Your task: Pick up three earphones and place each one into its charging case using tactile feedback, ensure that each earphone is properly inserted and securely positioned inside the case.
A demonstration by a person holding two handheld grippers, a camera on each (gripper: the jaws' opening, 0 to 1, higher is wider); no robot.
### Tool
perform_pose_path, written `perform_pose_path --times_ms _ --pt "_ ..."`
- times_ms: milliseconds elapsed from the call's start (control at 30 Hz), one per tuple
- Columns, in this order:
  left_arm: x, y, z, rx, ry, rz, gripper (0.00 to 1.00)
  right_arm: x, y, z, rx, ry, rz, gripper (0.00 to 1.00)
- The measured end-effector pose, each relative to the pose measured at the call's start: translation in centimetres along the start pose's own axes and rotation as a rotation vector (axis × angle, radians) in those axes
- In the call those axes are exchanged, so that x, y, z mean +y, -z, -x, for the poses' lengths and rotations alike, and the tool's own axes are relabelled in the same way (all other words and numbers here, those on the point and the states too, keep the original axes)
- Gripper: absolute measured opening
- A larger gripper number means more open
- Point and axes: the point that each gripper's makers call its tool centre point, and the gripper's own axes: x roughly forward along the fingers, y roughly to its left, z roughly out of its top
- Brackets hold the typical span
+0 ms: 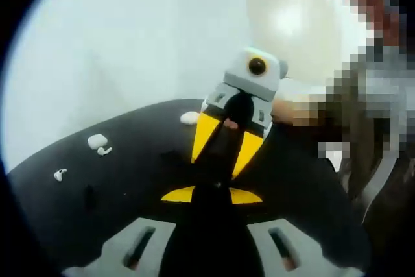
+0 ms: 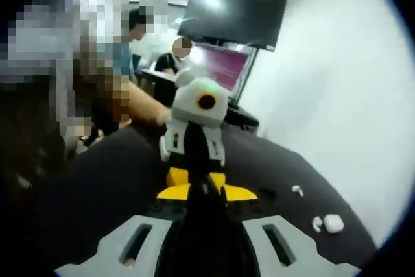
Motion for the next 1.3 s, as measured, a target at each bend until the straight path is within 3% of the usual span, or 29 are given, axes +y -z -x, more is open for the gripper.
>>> perform_pose_path --times_ms 100,167,200,233,300,333,367,400,500,600,900,1300 --pt "-0.1 0.0 0.0 -0.001 0.004 -0.01 0.14 -0.1 -0.3 0.1 -0.026 -0.009 -0.051 0.17" --pt "-0.2 0.1 -0.1 0.0 0.009 -0.011 0.14 -0.7 -1.8 0.3 -0.121 0.002 -0.091 0.05" --pt "-0.4 0.0 -0.1 -0.001 0.02 -0.015 0.14 -1.6 -1.4 0.6 -0.099 0.043 -0.124 0.04" --pt "-0.5 0.0 -0.2 -0.003 0.02 -0.019 0.14 -1.8 -1.1 0.6 -0.083 0.047 -0.097 0.04" --pt "-0.3 0.0 -0.1 -0.003 0.022 -0.002 0.14 -1.3 -0.4 0.6 -0.051 0.023 -0.106 0.05" --pt "-0.3 0.0 -0.1 0.0 0.022 0.001 0.14 -0.9 -1.0 0.6 -0.102 0.005 -0.151 0.11" --pt "-0.3 0.0 -0.1 -0.002 0.021 0.003 0.14 -0.3 -0.7 0.5 -0.075 -0.028 -0.189 0.19" --pt "-0.3 0.0 -0.1 -0.004 0.021 0.002 0.14 -0.2 -0.6 0.5 -0.066 -0.032 -0.187 0.23" --pt "-0.3 0.0 -0.1 -0.003 0.022 0.0 0.14 -0.2 -0.1 0.2 -0.028 -0.014 -0.058 0.2" --pt "-0.2 0.0 0.0 -0.002 0.024 -0.001 0.14 0.4 0.5 -0.3 0.008 -0.029 0.011 0.2" --pt "-0.4 0.1 0.1 0.0 0.034 -0.015 0.14 0.0 0.2 -0.2 -0.038 -0.055 -0.121 0.18" --pt "-0.4 0.2 0.1 0.001 0.037 -0.015 0.14 0.2 0.1 -0.3 -0.036 -0.052 -0.066 0.18"
